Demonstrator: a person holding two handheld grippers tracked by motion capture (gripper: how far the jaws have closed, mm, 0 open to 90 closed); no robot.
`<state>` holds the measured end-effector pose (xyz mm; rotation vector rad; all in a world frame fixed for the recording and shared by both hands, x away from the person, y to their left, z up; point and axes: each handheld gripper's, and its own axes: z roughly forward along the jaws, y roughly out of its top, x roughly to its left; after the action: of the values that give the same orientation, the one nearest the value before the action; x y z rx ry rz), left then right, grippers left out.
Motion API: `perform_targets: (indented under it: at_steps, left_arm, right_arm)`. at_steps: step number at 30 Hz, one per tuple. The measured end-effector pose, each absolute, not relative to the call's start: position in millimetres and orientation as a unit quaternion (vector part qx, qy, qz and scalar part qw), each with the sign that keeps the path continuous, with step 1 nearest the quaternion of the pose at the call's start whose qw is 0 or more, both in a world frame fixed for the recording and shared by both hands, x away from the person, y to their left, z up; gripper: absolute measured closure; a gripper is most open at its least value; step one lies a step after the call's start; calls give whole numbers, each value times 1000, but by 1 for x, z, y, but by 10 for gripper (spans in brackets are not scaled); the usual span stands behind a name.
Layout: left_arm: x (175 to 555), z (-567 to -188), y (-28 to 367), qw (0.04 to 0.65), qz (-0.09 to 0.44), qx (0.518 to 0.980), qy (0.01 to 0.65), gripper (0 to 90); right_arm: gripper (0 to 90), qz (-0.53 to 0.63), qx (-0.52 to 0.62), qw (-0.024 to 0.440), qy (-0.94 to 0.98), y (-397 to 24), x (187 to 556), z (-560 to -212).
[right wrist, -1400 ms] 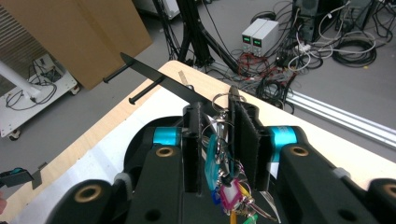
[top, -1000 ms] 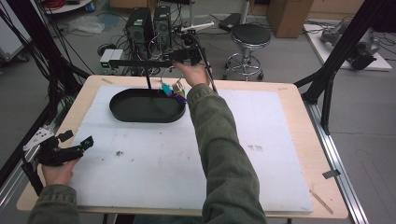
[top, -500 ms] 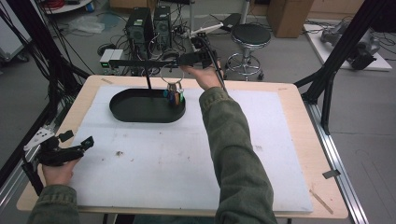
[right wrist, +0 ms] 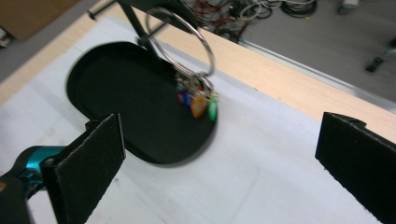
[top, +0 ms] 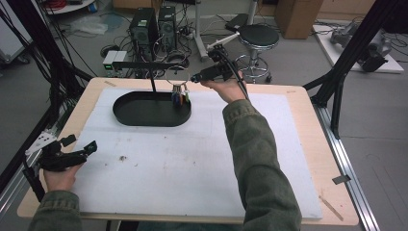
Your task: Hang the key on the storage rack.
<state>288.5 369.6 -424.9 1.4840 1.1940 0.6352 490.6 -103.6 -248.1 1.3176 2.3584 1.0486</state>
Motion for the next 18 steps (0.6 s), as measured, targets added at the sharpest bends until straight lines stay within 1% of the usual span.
perform_targets:
  at_steps: [5, 10, 18]
  left_arm:
    - [289, -425, 369, 536, 266, 625, 501, 17]
    - [288, -425, 369, 536, 266, 626, 501, 17]
    - [288, -424, 368, 534, 266, 628, 500, 17]
  right_arm:
    - [5, 360, 456, 128, 804, -117, 483, -249]
    - [5, 358, 465, 136, 798, -140, 468, -252]
    - [5, 353, 479, 135, 792, -166, 451, -261]
